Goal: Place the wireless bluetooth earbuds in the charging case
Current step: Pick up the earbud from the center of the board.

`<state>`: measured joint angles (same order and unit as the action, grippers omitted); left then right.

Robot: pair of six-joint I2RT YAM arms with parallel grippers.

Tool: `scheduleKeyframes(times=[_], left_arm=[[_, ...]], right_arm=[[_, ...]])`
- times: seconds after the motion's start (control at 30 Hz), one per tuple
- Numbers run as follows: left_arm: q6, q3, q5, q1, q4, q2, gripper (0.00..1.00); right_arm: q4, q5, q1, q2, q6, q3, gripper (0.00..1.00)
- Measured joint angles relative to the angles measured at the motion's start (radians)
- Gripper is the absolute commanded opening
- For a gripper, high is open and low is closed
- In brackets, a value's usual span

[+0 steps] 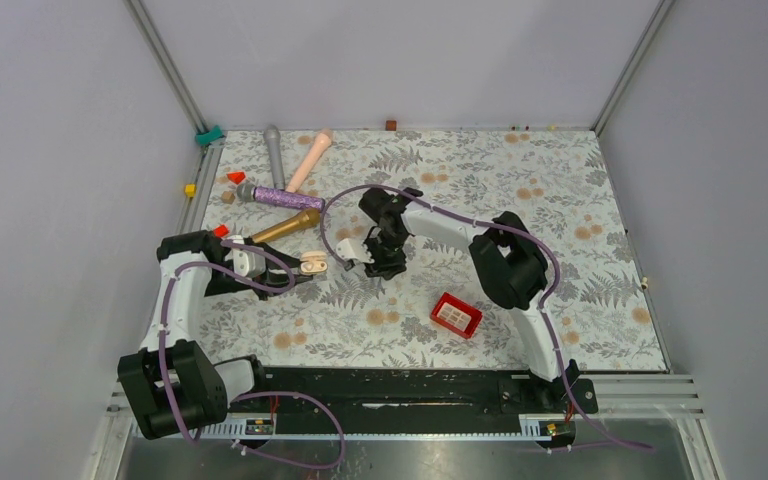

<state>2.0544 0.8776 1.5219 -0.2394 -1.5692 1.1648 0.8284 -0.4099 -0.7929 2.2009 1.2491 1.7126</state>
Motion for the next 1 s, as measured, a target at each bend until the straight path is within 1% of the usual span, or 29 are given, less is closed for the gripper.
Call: scheduleKeyframes(times=[0.23, 0.33, 0.67, 1.0], left_arm=[[0.003, 0.0, 0.0, 0.0, 0.0, -0.001, 0.0], [0.003, 0.0, 0.0, 0.0, 0.0, -0.001, 0.0], [0.005, 0.0, 0.0, 0.0, -0.001, -0.005, 0.0], [0.006, 0.0, 0.0, 0.0, -0.001, -0.005, 0.0]], right_arm=[[-0.003, -0.01, 0.008, -0.005, -0.083, 0.087, 0.44], [-0.037, 0.015, 0.012, -0.005, -0.126, 0.109, 0.45], [-0.166, 0.183, 0.015, 0.034, -0.168, 0.103, 0.45], [-0.191, 0.225, 0.015, 0.056, -0.158, 0.067, 0.46]])
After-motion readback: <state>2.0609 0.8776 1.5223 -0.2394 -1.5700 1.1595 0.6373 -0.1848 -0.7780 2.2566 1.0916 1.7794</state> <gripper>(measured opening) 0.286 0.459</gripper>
